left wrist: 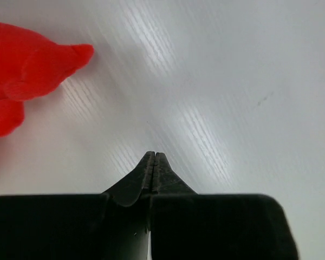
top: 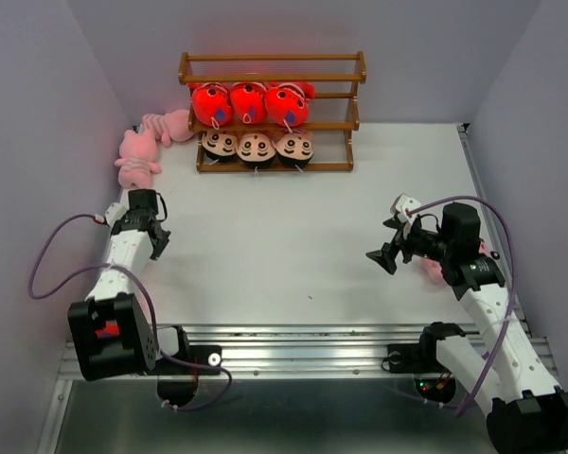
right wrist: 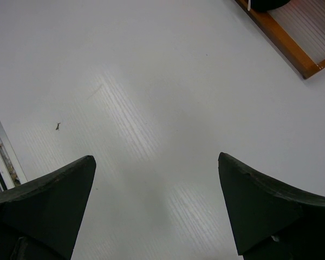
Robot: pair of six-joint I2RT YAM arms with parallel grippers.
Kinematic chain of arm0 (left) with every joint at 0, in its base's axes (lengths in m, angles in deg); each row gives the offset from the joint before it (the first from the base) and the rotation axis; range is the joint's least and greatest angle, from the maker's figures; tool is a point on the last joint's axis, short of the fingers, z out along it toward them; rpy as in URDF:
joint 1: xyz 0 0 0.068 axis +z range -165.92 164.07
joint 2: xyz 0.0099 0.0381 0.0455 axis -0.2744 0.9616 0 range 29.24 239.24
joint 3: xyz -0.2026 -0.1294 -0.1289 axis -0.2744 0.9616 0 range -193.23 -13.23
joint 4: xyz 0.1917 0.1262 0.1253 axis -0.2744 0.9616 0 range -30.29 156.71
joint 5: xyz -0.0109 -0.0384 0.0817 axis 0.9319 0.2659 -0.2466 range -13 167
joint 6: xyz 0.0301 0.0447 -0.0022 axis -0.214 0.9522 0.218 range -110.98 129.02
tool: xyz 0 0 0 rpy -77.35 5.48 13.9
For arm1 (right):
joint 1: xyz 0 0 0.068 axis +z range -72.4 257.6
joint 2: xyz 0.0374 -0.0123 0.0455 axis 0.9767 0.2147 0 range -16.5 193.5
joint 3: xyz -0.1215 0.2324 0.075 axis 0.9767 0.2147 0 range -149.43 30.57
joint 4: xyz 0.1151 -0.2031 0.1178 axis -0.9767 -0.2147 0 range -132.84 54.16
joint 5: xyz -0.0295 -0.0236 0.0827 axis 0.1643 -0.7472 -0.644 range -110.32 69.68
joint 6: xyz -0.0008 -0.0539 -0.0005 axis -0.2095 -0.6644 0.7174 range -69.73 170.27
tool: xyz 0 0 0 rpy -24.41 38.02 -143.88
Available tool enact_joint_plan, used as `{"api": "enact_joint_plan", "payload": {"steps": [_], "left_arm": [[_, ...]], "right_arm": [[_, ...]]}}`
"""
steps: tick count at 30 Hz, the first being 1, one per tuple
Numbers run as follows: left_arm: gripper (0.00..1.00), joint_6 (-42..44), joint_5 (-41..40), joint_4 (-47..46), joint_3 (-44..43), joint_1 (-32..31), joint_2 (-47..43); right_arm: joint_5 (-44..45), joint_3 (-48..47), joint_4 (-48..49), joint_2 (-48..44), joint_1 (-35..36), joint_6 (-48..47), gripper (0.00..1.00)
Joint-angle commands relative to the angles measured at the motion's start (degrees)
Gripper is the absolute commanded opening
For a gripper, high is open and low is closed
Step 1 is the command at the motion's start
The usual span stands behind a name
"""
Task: Place and organize the stuffed toys onto the shelf
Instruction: Grab a stuffed toy with the left arm
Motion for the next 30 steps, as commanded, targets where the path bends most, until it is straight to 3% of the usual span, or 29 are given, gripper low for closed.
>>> {"api": "enact_joint_plan", "payload": {"steps": [1,6,8,9,10,13,21,30], "left_arm": [[0.05,-1.7,-8.9,7.7,-5.6,-2.7,-9.7],[0.06,-1.8,-16.6,8.9,-7.4,-5.0,-18.7],[0.13,-3.8,-20.0,10.8,-7.4,-5.0,-20.5],[0.28,-5.7,-21.2,12.2,-7.2,-5.0,-21.6],[0.65,-7.9,-23.0,15.6,-7.2,-4.9,-22.0],[0.91,-12.3,-21.9,19.9,-6.5,-4.2,-21.4],[0.99,-17.5,-22.1,29.3,-6.6,-3.4,-20.8],[0.99,-18.1,-25.8,29.1,-5.8,1.0,-22.8]], "right_arm": [[-0.5,-0.2,1.3,0.3,-0.3,-0.2,1.00],[-3.0,-1.0,0.4,3.6,-0.3,-0.2,1.00],[-4.0,-1.3,-0.1,5.7,-0.3,-0.3,1.00],[-4.4,-1.3,-0.1,6.1,-0.3,-0.4,1.00],[-4.4,-1.3,0.1,6.3,-0.3,-0.5,1.00],[-4.1,-1.1,0.5,6.9,-0.3,-0.6,1.00],[-2.3,-0.5,1.0,9.2,-0.3,-1.3,1.00],[-1.9,-0.4,1.2,9.5,-0.3,-1.2,1.00]]}}
